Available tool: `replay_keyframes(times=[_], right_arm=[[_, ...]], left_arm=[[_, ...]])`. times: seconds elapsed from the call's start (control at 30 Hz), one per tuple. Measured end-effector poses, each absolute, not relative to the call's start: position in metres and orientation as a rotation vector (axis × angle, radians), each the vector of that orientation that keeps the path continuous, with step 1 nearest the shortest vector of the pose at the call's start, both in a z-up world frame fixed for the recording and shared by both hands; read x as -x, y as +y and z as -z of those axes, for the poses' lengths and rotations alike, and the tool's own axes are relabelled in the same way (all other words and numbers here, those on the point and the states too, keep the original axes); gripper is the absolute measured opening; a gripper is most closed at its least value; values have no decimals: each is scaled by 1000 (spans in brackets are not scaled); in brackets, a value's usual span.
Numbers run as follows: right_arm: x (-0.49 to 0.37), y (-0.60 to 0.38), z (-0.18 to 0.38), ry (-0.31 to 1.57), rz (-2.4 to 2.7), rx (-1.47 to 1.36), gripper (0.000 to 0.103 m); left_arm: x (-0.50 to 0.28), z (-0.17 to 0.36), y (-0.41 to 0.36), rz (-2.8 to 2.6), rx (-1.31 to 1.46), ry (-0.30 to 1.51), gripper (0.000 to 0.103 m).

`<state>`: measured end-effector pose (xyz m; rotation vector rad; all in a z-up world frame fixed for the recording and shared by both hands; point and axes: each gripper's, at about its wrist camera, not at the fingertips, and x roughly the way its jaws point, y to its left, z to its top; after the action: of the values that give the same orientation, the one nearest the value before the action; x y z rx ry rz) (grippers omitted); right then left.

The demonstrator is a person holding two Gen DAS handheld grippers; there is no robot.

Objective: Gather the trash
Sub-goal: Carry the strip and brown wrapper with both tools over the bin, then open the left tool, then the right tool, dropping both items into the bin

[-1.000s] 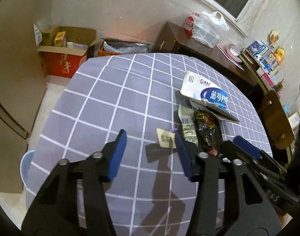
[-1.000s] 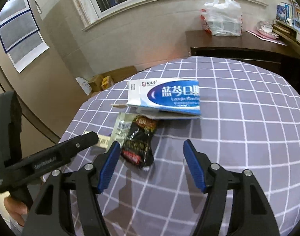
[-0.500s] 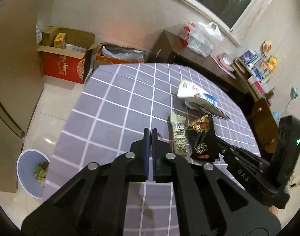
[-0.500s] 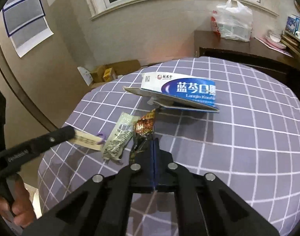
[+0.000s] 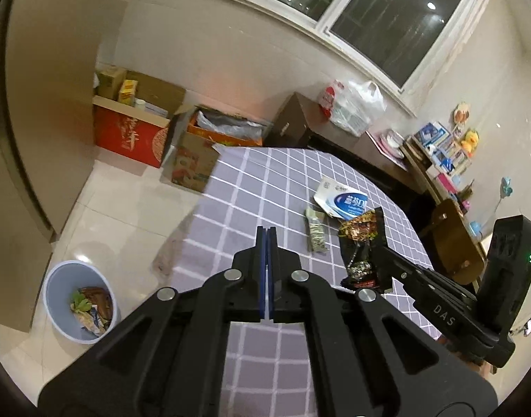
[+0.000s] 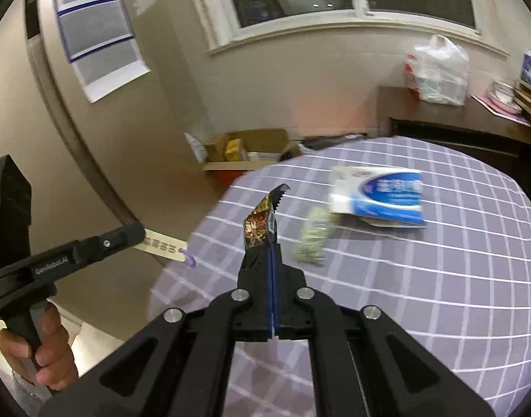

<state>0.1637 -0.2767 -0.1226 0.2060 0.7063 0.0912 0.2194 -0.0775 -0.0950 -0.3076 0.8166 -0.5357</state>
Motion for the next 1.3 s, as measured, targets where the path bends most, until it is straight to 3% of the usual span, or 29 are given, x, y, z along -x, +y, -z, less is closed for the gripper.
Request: replay_keyframes(times=[0.37,0.77,0.83,0.87,0.9,1.3], right_arm=[[-197,-126,134,765,-337,-174,2],[-251,-1,207,907,-478,-117,2],[-257,3,217,926,-473,-108,2],[-257,6,221,932,-470,-99,2],[-259,9,226,941,-468,-93,2],[-271,34,258,991,-468,-71,2]], left_arm=[[-212,112,71,334,373,808,0],[-257,194,175,119,406,954,3],[-264,209,184,88,411,996,21],[-266,215,189,81,420,1006,54],[-264,218,192,76,425,997,71],[-257,236,213,50,402,1009,71]])
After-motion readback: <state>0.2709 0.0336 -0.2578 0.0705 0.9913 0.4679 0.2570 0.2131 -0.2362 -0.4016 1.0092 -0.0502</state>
